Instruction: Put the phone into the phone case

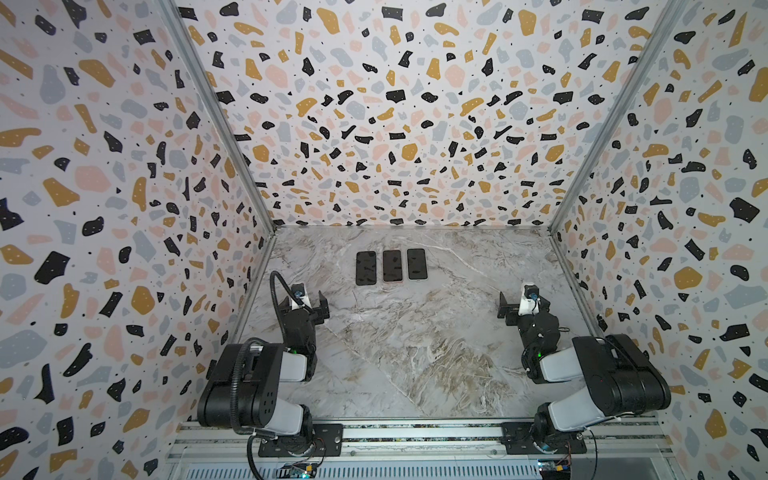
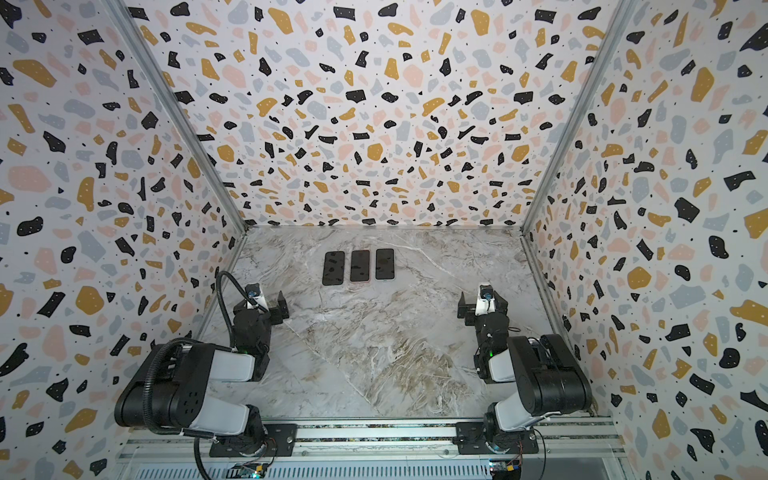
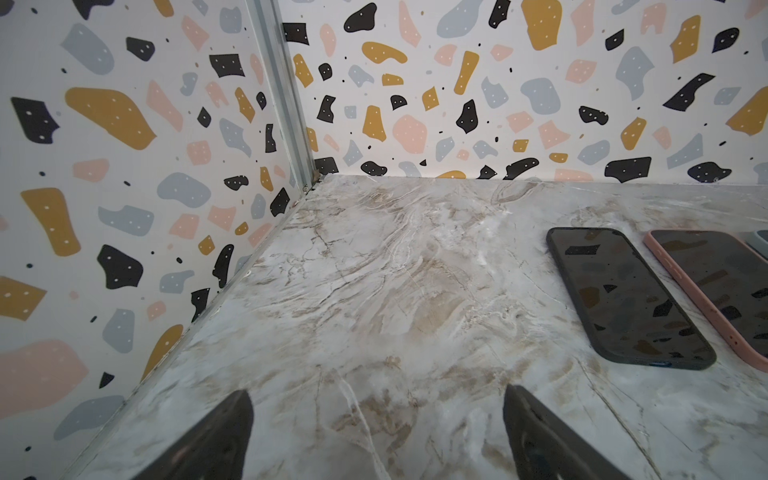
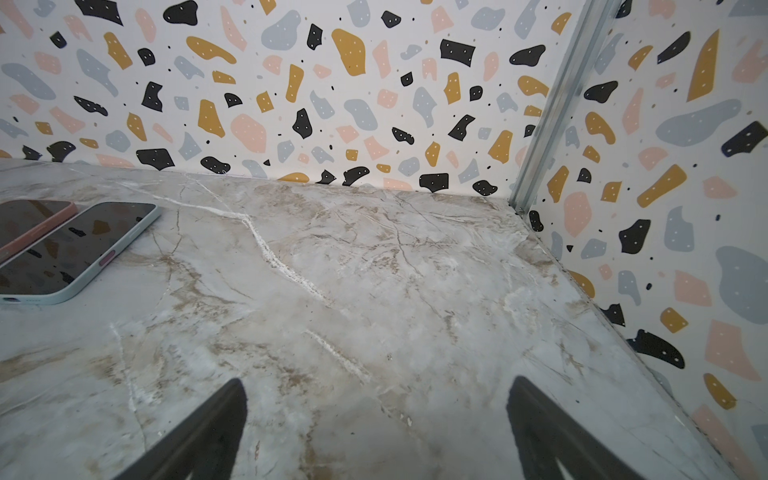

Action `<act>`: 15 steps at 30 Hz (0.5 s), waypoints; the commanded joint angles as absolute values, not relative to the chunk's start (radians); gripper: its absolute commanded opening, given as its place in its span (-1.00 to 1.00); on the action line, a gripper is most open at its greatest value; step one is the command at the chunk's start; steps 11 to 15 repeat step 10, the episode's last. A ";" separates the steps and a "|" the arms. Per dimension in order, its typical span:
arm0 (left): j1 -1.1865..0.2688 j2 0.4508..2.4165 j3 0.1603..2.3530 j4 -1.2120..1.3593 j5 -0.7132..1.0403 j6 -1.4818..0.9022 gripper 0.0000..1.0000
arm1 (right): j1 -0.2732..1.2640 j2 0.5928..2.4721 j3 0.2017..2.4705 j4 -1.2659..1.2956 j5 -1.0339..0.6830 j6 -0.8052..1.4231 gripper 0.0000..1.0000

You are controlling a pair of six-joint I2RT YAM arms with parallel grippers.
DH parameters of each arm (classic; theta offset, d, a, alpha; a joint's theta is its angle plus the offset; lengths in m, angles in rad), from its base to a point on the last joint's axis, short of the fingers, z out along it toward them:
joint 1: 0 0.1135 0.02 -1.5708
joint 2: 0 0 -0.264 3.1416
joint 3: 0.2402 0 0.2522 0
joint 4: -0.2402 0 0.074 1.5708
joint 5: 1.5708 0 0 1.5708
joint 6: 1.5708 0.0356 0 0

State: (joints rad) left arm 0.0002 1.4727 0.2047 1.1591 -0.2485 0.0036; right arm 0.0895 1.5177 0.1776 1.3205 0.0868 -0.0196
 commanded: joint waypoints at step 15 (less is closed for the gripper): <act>0.008 1.456 0.207 1.223 -0.305 -0.019 1.00 | 0.069 1.516 0.212 1.280 0.002 -0.011 0.98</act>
